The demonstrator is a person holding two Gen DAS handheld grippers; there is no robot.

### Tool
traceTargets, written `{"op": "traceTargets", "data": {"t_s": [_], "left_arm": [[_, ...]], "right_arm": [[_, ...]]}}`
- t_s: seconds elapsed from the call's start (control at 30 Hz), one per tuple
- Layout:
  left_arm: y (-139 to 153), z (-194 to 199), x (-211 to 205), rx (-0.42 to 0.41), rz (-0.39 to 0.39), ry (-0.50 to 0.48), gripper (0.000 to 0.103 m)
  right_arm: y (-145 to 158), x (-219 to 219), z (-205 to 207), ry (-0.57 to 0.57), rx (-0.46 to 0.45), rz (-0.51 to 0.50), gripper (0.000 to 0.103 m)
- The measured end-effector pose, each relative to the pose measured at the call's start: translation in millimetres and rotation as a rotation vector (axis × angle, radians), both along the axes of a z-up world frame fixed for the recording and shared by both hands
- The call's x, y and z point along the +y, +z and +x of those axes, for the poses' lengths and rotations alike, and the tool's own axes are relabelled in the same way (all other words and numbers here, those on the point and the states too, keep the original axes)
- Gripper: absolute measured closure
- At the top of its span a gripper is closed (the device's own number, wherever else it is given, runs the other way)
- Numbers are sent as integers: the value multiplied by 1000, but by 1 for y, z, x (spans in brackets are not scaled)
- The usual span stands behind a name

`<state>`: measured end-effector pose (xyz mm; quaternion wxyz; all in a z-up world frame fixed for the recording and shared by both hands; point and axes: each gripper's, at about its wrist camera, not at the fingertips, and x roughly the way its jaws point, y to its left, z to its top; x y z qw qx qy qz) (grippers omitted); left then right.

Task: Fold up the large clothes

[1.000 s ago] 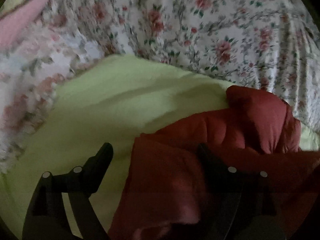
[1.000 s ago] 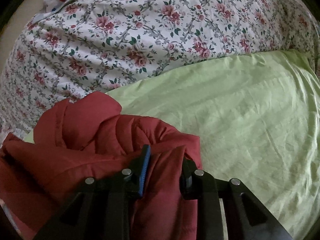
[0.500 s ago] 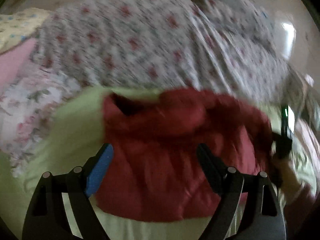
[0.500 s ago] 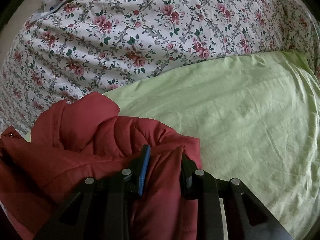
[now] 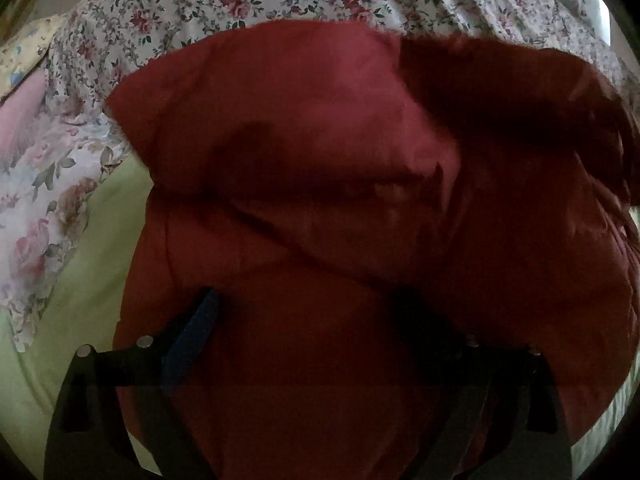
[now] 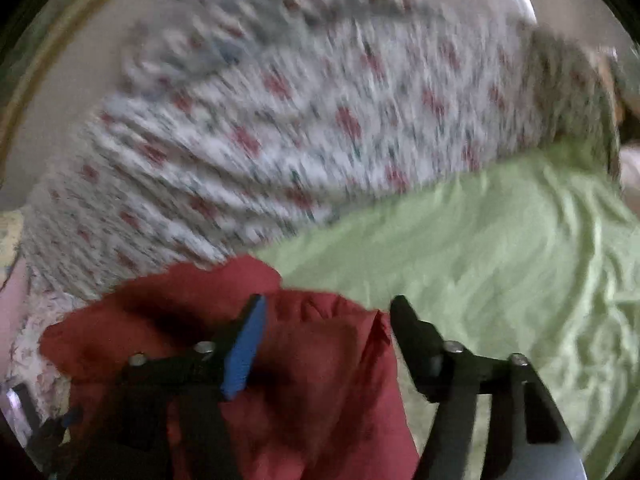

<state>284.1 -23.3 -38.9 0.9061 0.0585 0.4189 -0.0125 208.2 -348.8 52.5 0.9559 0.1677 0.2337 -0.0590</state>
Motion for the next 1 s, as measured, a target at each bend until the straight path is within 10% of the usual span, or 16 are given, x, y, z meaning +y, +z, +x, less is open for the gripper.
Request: {"op": "traceTargets", "data": {"t_s": [0.2,0.4,1.0], "left_arm": [[-2,15,5,11,7,4,9],[2,11,23,-2,-1,8,7],[-13,42,48,69,-102,77,0]], "right_arm": [[-24,68,18,305,164,-134,33],[-84,40,63,235,318,-54,33],[-96,26,85,192,339,19,30]]}}
